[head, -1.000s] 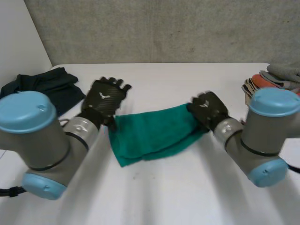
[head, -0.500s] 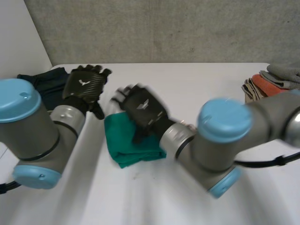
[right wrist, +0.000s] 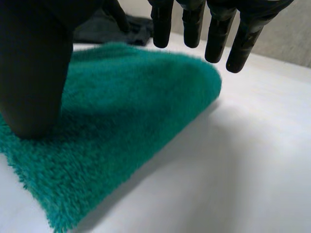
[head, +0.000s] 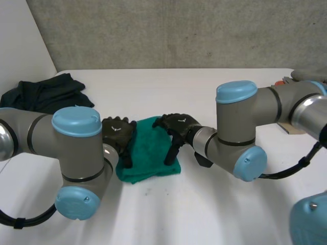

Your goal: Fold the laundry.

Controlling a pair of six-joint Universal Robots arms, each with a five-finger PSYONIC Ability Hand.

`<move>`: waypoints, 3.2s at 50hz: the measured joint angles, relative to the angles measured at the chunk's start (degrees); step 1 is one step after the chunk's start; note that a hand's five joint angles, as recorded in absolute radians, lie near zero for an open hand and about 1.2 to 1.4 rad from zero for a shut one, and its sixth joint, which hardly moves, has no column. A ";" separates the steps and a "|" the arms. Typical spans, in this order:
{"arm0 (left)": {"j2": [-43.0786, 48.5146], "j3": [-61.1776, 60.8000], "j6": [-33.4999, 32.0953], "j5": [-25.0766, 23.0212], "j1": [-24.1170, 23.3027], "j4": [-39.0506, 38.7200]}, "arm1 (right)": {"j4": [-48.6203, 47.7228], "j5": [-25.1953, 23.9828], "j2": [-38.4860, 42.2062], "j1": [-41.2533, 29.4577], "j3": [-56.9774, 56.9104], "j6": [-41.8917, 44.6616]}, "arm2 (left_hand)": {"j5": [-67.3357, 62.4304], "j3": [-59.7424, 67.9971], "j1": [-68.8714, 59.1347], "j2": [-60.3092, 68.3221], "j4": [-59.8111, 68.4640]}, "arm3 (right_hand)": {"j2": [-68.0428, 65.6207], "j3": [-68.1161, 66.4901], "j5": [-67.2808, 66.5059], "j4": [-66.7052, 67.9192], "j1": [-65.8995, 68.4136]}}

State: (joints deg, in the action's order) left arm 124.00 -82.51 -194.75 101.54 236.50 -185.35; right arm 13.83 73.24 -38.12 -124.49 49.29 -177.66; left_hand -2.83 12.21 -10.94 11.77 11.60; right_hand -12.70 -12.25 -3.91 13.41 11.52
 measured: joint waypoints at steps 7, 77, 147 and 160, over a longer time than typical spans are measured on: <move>1.81 -0.55 -2.99 -0.22 0.73 -0.16 | 1.47 2.19 3.69 -1.14 -2.77 5.65 | 0.00 0.00 0.00 0.00 0.00 | 0.00 0.00 0.00 0.00 0.00; -21.98 0.80 -5.64 -46.79 9.76 4.94 | -34.21 6.37 1.73 -9.04 12.40 23.09 | 0.01 0.00 0.00 0.00 0.00 | -54.41 -53.87 -49.53 53.93 40.44; -24.13 0.33 -2.92 -46.70 11.95 4.91 | -62.04 -30.46 -8.08 56.61 20.35 7.02 | 0.01 0.00 0.00 0.00 0.00 | -54.41 -55.15 -51.39 54.72 41.19; -24.15 -0.02 -2.91 -46.69 11.61 4.91 | -61.87 -43.97 -7.98 63.09 20.02 2.63 | 0.01 0.00 0.00 0.00 0.00 | -54.41 -55.15 -51.38 54.72 41.19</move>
State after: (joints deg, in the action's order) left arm 99.84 -82.53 -197.66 54.85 248.12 -180.44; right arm -48.03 29.27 -46.10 -61.40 69.31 -175.03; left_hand -2.82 12.21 -10.94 11.77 11.60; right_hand -67.11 -67.39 -55.29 68.14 52.71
